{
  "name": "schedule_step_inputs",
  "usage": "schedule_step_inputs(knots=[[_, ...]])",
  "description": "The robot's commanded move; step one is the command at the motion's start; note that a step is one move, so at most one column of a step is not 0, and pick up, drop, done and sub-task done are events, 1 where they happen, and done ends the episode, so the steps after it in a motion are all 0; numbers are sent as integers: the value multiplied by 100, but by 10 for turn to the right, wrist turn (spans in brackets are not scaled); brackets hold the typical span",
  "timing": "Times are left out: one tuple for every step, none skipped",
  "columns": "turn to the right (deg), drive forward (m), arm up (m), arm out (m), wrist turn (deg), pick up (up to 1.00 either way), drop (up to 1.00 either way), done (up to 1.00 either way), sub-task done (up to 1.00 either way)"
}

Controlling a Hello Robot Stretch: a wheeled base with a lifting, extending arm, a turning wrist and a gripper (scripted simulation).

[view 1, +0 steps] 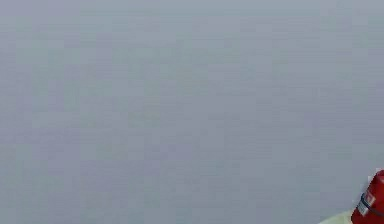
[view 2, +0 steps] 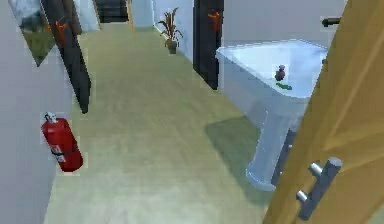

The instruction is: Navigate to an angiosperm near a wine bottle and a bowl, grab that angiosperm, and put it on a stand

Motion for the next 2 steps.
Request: schedule_step_inputs(knots=[[450,0,0,0,0,0,0,0,0],[240,0,0,0,0,0,0,0,0]])
